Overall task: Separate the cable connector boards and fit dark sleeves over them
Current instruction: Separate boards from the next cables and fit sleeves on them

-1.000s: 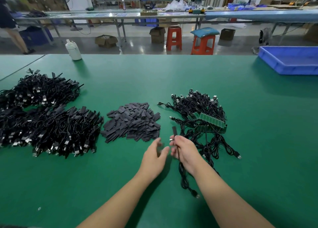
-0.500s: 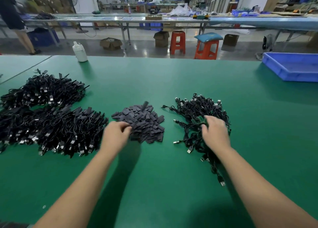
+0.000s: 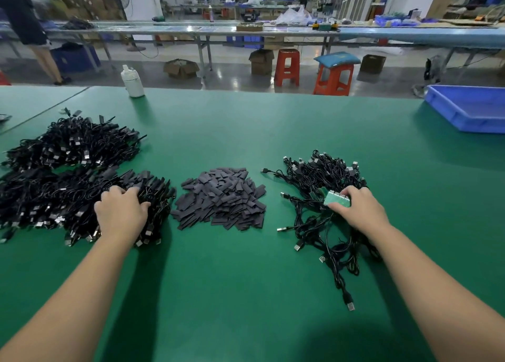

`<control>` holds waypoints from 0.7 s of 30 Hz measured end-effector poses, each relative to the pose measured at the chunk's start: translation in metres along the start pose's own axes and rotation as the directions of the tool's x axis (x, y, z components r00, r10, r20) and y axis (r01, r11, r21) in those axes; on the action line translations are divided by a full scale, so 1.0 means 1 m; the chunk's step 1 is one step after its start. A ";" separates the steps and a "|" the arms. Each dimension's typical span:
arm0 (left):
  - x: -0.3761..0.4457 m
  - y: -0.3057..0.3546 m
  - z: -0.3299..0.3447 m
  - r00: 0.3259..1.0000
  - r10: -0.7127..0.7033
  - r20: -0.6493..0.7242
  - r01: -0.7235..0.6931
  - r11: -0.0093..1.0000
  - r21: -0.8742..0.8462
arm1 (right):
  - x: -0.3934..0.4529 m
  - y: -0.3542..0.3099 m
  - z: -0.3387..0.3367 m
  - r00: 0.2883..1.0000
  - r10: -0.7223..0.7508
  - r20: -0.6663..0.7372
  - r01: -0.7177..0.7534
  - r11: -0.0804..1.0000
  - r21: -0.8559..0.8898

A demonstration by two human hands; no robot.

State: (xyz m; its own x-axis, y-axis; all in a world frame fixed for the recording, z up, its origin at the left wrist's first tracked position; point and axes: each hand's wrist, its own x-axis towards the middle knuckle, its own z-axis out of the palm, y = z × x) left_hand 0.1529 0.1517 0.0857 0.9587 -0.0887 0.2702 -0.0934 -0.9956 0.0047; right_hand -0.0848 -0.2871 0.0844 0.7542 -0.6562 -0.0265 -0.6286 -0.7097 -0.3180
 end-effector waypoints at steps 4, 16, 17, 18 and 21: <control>-0.005 0.013 0.002 0.991 0.001 0.131 -0.017 0.992 0.124 | -0.008 -0.016 -0.014 0.998 -0.063 -0.001 0.063 0.997 -0.042; -0.010 0.028 0.010 0.958 -0.041 0.283 -0.018 0.979 0.202 | -0.041 -0.026 -0.044 0.980 -0.189 0.060 0.170 0.957 0.236; -0.012 0.031 0.010 0.962 -0.036 0.271 -0.020 0.980 0.200 | -0.043 -0.025 -0.047 0.979 -0.197 0.058 0.177 0.953 0.247; -0.014 0.034 0.008 0.970 -0.022 0.243 -0.026 0.981 0.193 | -0.045 -0.024 -0.050 0.976 -0.208 0.061 0.187 0.949 0.255; -0.024 0.056 -0.005 0.991 0.130 0.032 -0.132 0.989 0.060 | -0.049 -0.023 -0.057 0.966 -0.239 0.095 0.208 0.943 0.258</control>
State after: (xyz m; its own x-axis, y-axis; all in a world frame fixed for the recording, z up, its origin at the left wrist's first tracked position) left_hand 0.1236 0.0982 0.0842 0.9465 -0.2183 0.2378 -0.2027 -0.9752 -0.0887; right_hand -0.1180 -0.2529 0.1472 0.8972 -0.4399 -0.0394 -0.3871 -0.7401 -0.5499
